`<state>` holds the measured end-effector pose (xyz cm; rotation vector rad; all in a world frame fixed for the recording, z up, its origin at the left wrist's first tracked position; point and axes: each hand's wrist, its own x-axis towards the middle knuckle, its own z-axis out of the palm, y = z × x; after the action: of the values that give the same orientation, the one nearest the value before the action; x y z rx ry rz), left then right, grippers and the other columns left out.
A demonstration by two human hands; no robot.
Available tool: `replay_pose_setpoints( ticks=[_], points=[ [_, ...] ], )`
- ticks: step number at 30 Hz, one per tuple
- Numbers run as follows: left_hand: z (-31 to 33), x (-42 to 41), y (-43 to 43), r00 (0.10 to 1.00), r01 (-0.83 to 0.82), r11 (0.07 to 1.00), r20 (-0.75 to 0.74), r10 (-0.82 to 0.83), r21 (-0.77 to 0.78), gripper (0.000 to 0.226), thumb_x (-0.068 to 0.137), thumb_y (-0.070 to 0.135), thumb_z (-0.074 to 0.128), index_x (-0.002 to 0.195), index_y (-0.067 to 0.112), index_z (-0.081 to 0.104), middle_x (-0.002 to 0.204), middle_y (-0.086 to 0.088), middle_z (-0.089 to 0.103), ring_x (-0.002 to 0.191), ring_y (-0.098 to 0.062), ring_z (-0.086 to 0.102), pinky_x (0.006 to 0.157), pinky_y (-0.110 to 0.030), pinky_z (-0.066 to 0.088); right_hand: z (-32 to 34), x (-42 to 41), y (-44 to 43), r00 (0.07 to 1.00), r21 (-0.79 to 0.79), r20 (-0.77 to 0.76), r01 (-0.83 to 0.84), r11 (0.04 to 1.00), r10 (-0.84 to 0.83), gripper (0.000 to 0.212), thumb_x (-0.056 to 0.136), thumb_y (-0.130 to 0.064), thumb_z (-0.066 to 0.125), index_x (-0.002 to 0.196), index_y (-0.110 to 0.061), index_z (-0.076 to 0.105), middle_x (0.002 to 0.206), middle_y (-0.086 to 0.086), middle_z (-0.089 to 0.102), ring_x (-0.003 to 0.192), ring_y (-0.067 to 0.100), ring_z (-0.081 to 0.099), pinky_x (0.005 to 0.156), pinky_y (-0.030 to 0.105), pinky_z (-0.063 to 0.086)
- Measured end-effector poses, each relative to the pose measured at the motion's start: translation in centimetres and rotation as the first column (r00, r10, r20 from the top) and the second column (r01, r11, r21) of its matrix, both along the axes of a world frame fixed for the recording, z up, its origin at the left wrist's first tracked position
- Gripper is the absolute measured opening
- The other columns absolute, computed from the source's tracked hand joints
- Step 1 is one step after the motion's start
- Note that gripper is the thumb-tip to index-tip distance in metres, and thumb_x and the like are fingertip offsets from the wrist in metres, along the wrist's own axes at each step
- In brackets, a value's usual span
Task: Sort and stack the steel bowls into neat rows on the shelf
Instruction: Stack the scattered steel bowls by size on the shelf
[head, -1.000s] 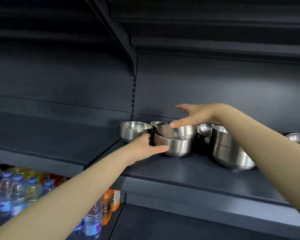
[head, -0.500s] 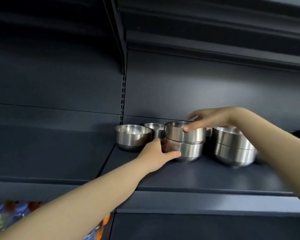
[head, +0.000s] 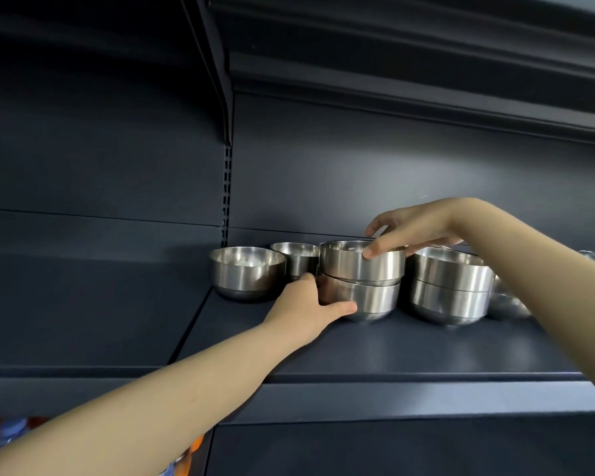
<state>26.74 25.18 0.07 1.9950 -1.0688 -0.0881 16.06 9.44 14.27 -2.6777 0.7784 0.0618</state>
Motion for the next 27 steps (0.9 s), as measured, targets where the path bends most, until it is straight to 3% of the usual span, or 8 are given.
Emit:
replay_pose_setpoints(
  ticks=[3, 7, 10, 17, 23, 27],
  points=[
    [0.0, 0.0, -0.1, 1.0, -0.016, 1.0, -0.021, 0.016, -0.002, 0.064, 0.073, 0.058, 0.073, 0.116, 0.015, 0.053, 0.116, 0.003, 0.061, 0.104, -0.015, 0.06, 0.092, -0.037, 0.05, 0.7, 0.3, 0.4, 0.996, 0.02, -0.087, -0.002, 1.0, 0.004, 0.099, 0.061, -0.061, 0.078, 0.145, -0.034, 0.035, 0.152, 0.0, 0.035, 0.136, 0.019, 0.038, 0.102, 0.022, 0.038],
    [-0.1, 0.0, -0.1, 0.999, -0.024, 1.0, -0.047, 0.024, -0.005, 0.06, 0.069, 0.06, 0.074, 0.109, 0.019, 0.056, 0.109, 0.007, 0.064, 0.098, -0.013, 0.062, 0.089, -0.038, 0.052, 0.3, 1.2, 0.9, 0.989, -0.004, -0.147, -0.027, 1.0, 0.026, 0.09, 0.081, -0.066, 0.055, 0.153, -0.04, 0.009, 0.162, -0.01, 0.012, 0.147, 0.021, 0.02, 0.094, 0.025, 0.024],
    [-0.1, -0.4, 0.2, 0.999, -0.033, 0.999, -0.024, 0.033, 0.012, 0.06, 0.071, 0.062, 0.071, 0.111, 0.02, 0.056, 0.11, 0.008, 0.064, 0.099, -0.014, 0.061, 0.088, -0.038, 0.053, -0.1, 1.4, 0.6, 0.991, -0.046, -0.126, -0.049, 0.998, 0.043, 0.092, 0.075, -0.069, 0.061, 0.151, -0.042, 0.017, 0.159, -0.01, 0.022, 0.144, 0.021, 0.027, 0.096, 0.027, 0.028],
    [0.1, -0.8, 0.4, 0.996, -0.081, 0.994, 0.033, 0.079, 0.073, 0.064, 0.078, 0.063, 0.065, 0.12, 0.018, 0.051, 0.12, 0.005, 0.06, 0.109, -0.019, 0.059, 0.088, -0.037, 0.052, -1.1, 1.3, -0.5, 0.993, 0.028, -0.05, -0.107, 0.994, 0.109, 0.103, 0.048, -0.076, 0.075, 0.137, -0.043, 0.035, 0.151, 0.0, 0.034, 0.135, 0.016, 0.035, 0.11, 0.032, 0.03],
    [-0.2, 0.0, 0.2, 0.997, 0.045, 0.998, -0.066, -0.042, 0.039, 0.065, 0.079, 0.058, 0.067, 0.127, 0.017, 0.049, 0.125, 0.003, 0.058, 0.111, -0.016, 0.057, 0.094, -0.036, 0.049, -1.1, 1.2, -0.2, 0.99, 0.015, -0.088, -0.108, 0.994, 0.109, 0.114, 0.058, -0.064, 0.081, 0.15, -0.04, 0.019, 0.16, -0.003, 0.02, 0.146, 0.014, 0.021, 0.117, 0.032, 0.021],
    [-0.5, 0.7, 1.1, 0.983, 0.15, 0.986, -0.119, -0.141, 0.068, 0.072, 0.08, 0.054, 0.068, 0.138, 0.021, 0.042, 0.14, 0.004, 0.051, 0.125, -0.013, 0.05, 0.104, -0.032, 0.043, -1.4, 0.9, 0.2, 0.992, 0.027, -0.091, -0.09, 0.996, 0.092, 0.119, 0.059, -0.063, 0.08, 0.152, -0.041, 0.009, 0.162, -0.006, 0.012, 0.149, 0.014, 0.013, 0.12, 0.036, 0.016]
  ],
)
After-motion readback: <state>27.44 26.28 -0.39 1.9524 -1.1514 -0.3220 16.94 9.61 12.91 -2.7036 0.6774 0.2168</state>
